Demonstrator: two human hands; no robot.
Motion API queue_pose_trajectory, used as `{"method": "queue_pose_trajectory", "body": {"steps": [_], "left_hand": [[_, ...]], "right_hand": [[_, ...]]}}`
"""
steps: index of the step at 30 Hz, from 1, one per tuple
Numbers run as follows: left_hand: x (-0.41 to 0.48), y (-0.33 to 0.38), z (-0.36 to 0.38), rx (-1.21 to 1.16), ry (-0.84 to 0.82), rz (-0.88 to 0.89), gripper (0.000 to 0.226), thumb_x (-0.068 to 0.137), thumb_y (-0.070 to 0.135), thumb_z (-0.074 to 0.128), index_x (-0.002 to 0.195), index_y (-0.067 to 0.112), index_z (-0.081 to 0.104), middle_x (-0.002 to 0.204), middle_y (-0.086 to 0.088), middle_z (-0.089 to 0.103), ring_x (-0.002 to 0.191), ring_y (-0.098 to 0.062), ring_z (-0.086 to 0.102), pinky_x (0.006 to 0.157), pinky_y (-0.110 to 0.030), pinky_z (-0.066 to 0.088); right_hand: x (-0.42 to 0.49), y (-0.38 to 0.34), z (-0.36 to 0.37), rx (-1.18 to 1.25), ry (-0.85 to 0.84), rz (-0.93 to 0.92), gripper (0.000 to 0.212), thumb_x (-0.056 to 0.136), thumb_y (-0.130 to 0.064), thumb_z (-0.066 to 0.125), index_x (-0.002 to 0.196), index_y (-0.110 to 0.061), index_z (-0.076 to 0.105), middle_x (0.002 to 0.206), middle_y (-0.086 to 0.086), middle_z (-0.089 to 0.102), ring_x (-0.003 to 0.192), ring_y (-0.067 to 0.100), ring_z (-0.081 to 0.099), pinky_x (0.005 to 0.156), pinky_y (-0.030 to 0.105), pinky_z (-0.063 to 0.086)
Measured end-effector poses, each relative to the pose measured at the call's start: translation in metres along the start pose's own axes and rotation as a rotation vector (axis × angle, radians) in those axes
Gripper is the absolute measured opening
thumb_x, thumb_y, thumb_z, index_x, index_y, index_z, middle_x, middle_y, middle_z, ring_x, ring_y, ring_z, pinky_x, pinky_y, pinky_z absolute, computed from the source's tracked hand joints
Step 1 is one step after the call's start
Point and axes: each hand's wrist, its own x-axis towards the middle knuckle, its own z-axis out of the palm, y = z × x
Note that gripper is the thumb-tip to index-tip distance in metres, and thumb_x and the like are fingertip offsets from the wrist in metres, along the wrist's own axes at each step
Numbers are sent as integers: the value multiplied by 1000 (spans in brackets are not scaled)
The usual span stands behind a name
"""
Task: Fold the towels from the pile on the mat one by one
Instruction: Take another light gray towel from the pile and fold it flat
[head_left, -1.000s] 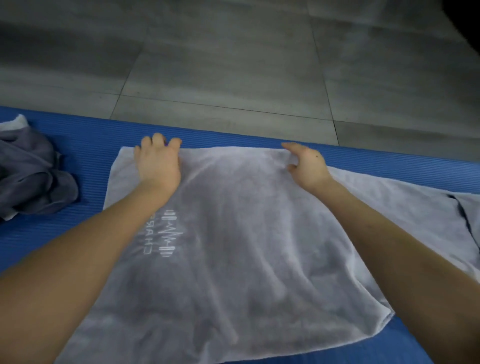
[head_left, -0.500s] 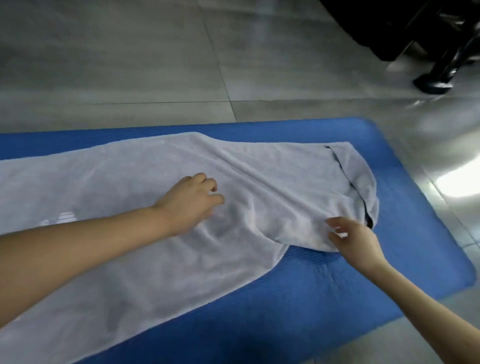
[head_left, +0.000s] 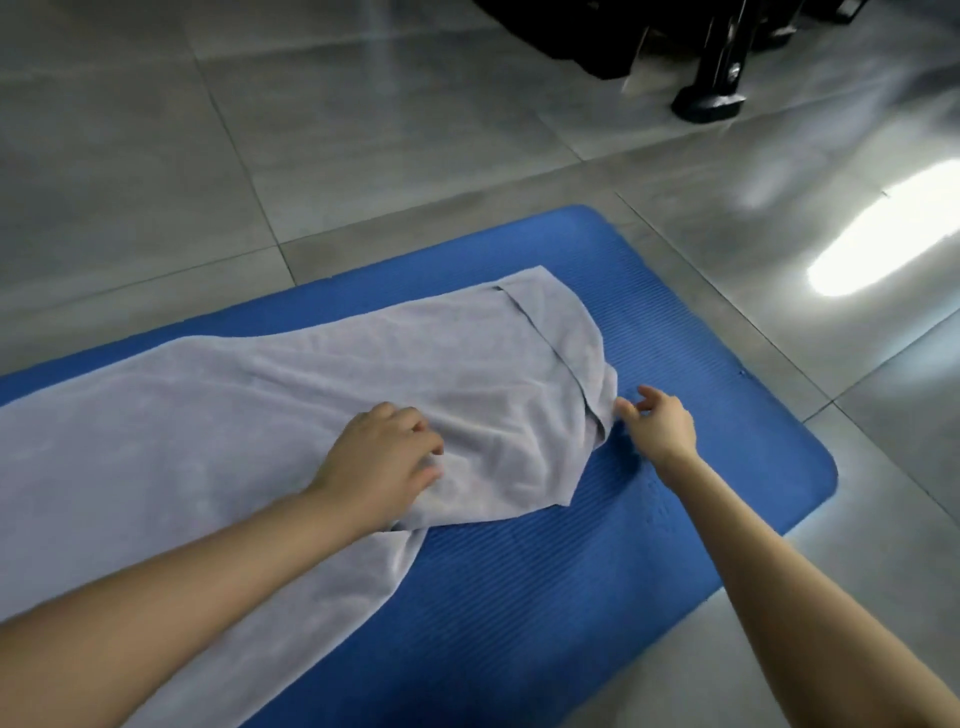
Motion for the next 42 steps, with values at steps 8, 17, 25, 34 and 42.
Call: {"method": "queue_pose_trajectory", "body": {"steps": [8, 17, 25, 34, 42], "left_hand": [[26, 43, 67, -104, -126, -212, 63, 69, 71, 50, 120, 35, 59, 117, 12, 53, 113, -15, 45, 99, -30, 27], [33, 14, 62, -207, 199, -555, 10, 83, 25, 62, 82, 18, 68, 83, -2, 69, 78, -28, 61, 72, -33, 45], [38, -37, 38, 180, -22, -821, 17, 81, 32, 53, 73, 25, 66, 100, -6, 61, 90, -29, 56, 83, -33, 43], [23, -25, 42, -73, 84, -632, 19, 83, 36, 62, 97, 25, 69, 110, 1, 58, 104, -23, 51, 88, -30, 36], [22, -5, 27, -238, 84, -445, 19, 84, 32, 62, 103, 33, 68, 117, 10, 56, 113, -12, 47, 92, -22, 33]], "right_hand": [[26, -27, 0, -64, 14, -79, 13, 84, -30, 63, 86, -19, 69, 98, 1, 59, 104, 26, 48, 77, 33, 42], [33, -98, -16, 578, -153, -188, 12, 91, -22, 58, 84, -14, 53, 78, 5, 56, 61, 15, 52, 65, 35, 51], [41, -107, 16, 75, -294, -294, 51, 86, -19, 61, 135, -20, 45, 115, -2, 60, 108, 20, 56, 90, 35, 48], [11, -80, 45, -8, -69, -138, 19, 79, -35, 62, 66, -22, 56, 79, -2, 62, 92, 25, 56, 85, 37, 42], [-4, -33, -35, 358, 165, -228, 13, 82, -27, 65, 84, -21, 54, 70, -3, 57, 68, 19, 52, 65, 35, 43]]}}
